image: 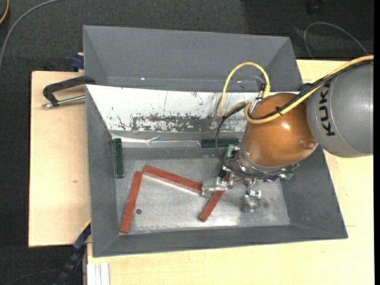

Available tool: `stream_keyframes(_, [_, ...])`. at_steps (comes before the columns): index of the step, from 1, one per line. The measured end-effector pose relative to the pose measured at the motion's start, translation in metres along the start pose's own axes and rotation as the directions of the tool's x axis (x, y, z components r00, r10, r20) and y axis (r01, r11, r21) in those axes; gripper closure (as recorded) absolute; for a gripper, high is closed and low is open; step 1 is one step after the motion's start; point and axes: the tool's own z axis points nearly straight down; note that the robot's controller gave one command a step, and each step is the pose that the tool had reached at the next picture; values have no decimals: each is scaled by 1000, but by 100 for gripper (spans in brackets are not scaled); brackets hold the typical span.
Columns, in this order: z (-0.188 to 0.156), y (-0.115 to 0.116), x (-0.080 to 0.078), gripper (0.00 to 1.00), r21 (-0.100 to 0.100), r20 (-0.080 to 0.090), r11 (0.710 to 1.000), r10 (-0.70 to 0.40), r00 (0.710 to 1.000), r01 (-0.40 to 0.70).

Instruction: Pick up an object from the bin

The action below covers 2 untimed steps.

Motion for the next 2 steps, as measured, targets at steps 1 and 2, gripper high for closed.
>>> stream_keyframes(1, [0,-1,0,100,1,1,1000,2,1000,-2])
stream_keyframes(2, [-192,-4,-12,100,15,8,999,43,999,-43])
